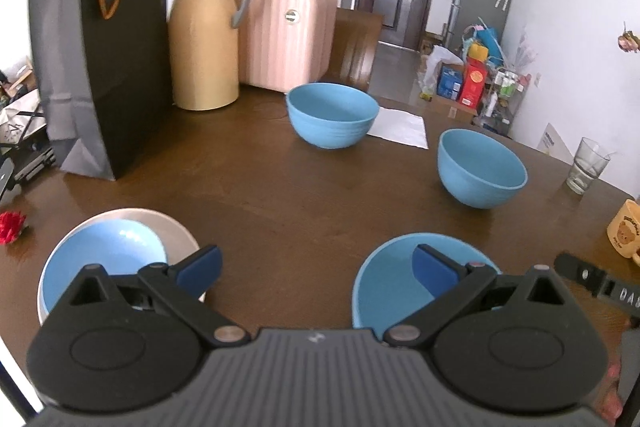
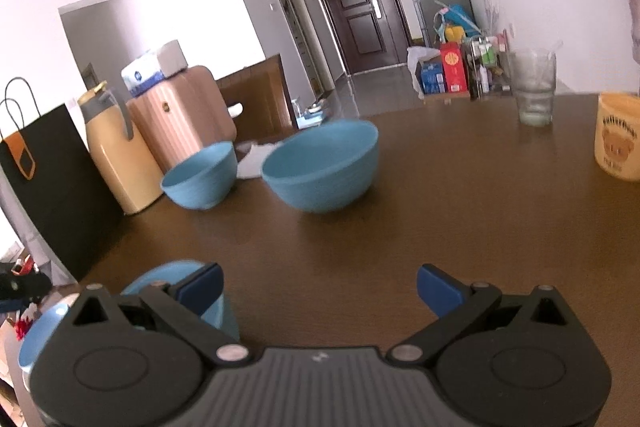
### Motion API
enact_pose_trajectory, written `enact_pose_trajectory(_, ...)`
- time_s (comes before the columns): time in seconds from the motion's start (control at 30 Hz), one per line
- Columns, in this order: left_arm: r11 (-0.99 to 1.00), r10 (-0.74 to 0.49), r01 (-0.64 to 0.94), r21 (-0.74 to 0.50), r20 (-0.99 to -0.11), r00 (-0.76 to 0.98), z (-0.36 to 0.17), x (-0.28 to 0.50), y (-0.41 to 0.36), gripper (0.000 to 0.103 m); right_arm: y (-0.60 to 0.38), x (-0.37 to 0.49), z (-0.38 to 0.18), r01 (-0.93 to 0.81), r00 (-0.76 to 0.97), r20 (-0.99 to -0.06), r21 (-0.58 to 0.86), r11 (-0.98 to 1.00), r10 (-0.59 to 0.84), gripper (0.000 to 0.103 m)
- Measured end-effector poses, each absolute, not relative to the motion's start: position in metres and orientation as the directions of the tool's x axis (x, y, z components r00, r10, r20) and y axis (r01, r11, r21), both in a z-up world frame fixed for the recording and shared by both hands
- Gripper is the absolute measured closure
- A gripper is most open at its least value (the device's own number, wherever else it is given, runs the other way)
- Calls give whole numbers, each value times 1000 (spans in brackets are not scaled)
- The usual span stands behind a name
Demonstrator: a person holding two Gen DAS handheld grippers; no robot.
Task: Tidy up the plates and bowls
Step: 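Move both open grippers to the light-blue bowl by the white napkin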
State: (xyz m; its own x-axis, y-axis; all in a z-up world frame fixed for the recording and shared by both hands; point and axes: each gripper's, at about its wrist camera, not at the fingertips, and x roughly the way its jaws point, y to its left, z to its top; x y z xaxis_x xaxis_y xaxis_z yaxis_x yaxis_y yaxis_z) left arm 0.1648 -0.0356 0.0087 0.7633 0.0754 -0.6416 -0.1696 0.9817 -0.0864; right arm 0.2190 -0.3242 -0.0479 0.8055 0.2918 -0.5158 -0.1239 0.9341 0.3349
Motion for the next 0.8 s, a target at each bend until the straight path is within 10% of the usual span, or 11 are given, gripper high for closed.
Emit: enact_pose_trajectory(0.8,982,87,-177,-62,-685,723,57,251,-46,0,-318,311,-10,-95,811,-524,319,943,259,0)
